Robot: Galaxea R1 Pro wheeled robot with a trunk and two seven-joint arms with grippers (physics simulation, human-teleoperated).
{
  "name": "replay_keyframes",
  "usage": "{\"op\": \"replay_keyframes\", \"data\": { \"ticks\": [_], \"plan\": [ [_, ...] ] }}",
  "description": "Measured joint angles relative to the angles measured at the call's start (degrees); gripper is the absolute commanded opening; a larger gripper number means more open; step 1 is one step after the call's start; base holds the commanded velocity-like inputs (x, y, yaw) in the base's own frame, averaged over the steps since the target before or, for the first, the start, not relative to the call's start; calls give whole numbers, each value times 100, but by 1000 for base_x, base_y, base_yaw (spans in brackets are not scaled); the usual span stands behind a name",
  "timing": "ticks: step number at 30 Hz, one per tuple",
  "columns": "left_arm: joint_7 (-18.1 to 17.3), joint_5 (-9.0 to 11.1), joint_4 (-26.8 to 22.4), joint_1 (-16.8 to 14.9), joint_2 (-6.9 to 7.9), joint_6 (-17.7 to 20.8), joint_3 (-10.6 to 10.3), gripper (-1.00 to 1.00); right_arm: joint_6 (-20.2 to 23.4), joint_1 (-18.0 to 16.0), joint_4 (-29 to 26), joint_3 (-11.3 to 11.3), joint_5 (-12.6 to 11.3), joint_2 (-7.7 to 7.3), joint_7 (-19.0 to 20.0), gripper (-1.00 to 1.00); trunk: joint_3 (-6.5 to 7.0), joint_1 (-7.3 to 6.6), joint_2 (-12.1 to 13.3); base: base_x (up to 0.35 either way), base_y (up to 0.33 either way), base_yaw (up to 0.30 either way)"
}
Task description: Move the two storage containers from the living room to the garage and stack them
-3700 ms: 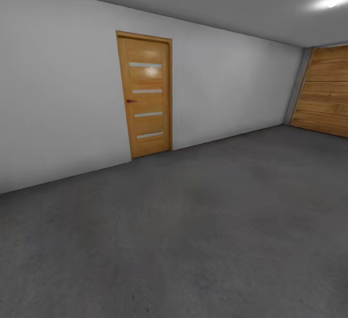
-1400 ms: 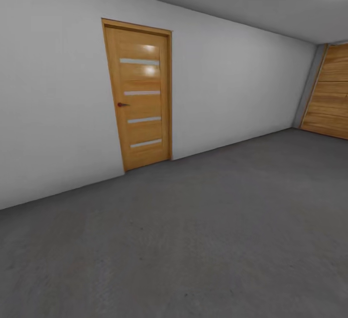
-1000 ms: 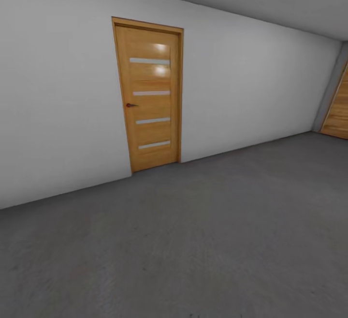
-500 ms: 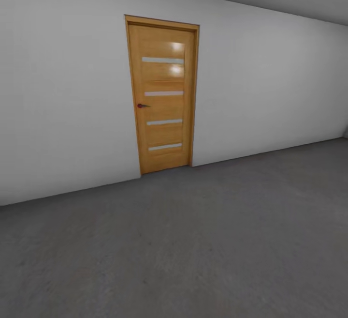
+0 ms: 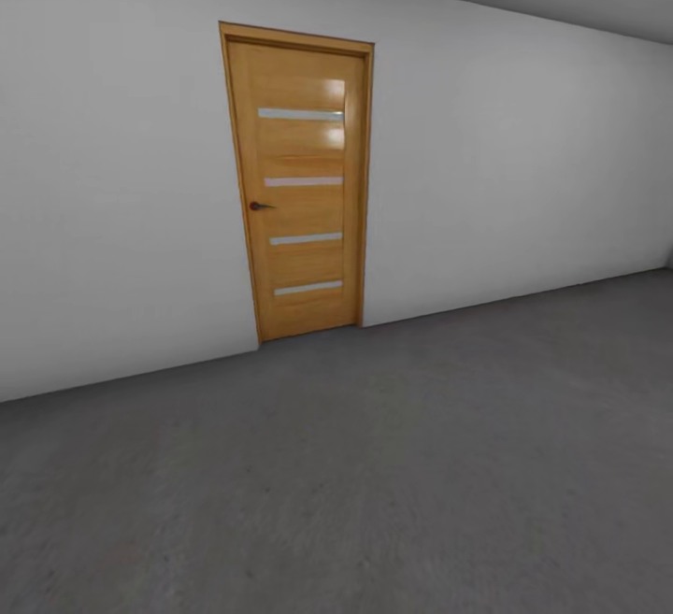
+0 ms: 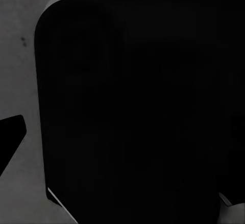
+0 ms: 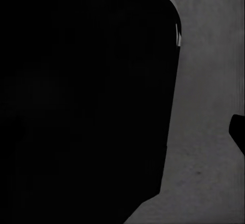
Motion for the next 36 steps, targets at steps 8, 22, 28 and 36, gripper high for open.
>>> {"op": "replay_keyframes", "data": {
  "ticks": [8, 22, 28, 36],
  "plan": [
    [0, -7, 1, 3, 0, -7, 0, 100, 14, 0, 0, 8, -5, 51, -11, 100, 0, 0, 0, 223, -273, 0],
    [2, 0, 3, 4, 9, 0, -8, 100, -4, 0, -1, 4, -7, 41, -14, 100, 0, 0, 0, 235, -262, 196],
    [19, 56, 1, 1, 14, 8, -6, 100, 0, 0, -1, 4, -3, 44, -28, 100, 0, -1, 0, 290, -174, 278],
    [45, 548, 1, 2, 30, 106, -11, 100, -7, 0, -1, 16, -5, 46, -32, 100, 0, -1, 0, 313, -108, 279]
  ]
}}
